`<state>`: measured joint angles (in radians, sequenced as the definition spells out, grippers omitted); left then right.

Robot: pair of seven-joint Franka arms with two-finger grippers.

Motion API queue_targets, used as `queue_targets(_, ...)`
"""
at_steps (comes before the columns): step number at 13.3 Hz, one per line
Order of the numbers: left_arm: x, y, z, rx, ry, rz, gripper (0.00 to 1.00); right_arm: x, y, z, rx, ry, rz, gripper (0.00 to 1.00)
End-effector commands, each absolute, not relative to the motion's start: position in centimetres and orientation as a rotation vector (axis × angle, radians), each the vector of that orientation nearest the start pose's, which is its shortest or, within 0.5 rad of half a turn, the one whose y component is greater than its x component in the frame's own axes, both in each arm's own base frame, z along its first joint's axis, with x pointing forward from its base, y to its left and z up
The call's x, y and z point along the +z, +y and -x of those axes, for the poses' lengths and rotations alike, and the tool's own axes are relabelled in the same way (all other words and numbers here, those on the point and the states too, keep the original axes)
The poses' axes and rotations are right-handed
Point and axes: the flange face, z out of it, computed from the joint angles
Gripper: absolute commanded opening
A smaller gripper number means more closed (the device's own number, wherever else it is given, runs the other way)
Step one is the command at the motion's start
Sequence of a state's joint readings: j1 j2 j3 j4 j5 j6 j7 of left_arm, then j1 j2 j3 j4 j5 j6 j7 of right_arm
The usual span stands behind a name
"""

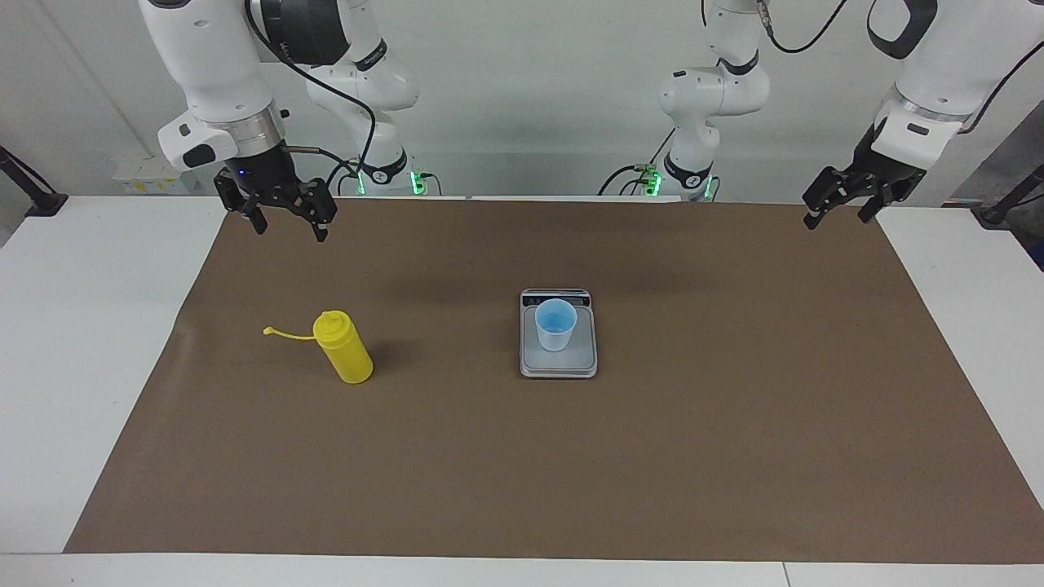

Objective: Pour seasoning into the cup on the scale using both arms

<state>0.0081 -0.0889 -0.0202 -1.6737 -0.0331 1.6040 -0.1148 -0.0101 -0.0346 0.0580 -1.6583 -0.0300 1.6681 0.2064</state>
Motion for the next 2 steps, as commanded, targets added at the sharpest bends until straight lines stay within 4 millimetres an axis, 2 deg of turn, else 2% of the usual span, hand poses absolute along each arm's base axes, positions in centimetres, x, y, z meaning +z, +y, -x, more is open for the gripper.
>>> queue_targets(1, 62.72, -0.73, -52.15, -0.023, -0.163, 3.152, 1.00, 61.00, 2.14, -54.45, -0.100, 0.264, 3.174, 1.00)
queue_targets(2, 62.72, -0.65, -52.15, -0.023, -0.165, 3.152, 1.00, 61.01, 2.14, -54.46, -0.103, 0.264, 3.174, 1.00)
